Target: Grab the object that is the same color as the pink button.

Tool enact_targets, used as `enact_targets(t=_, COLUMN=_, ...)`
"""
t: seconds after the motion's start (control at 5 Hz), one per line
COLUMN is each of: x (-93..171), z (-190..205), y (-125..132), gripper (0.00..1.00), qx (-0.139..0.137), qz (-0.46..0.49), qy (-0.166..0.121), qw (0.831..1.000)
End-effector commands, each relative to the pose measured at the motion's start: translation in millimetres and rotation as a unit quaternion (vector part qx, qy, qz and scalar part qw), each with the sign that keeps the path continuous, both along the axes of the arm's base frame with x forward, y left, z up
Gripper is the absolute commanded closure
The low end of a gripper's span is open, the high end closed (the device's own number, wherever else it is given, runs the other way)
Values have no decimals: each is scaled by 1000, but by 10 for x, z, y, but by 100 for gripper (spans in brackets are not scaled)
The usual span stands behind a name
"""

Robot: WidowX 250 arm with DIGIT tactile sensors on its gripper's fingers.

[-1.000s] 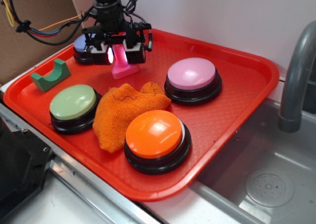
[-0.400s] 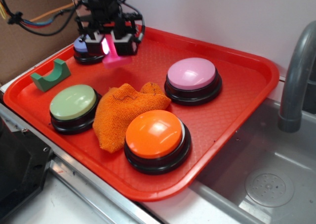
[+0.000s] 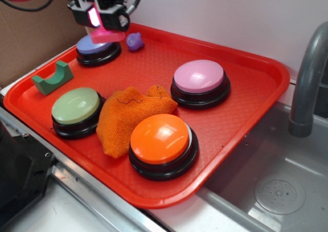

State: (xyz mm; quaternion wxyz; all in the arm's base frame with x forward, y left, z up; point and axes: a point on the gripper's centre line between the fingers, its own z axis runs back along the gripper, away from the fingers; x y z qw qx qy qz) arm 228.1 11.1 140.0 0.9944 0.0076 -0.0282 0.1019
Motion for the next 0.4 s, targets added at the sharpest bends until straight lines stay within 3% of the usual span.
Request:
enact_targets(t=0.0, x=-180, z=253, y=45, gripper=100, qx=-37, qz=-42, qy=-10, qw=998)
enact_targets(t=0.2, x=-204, z=333, y=175, gripper=100, qx=-15, qz=6, qy=-13, qw=1000)
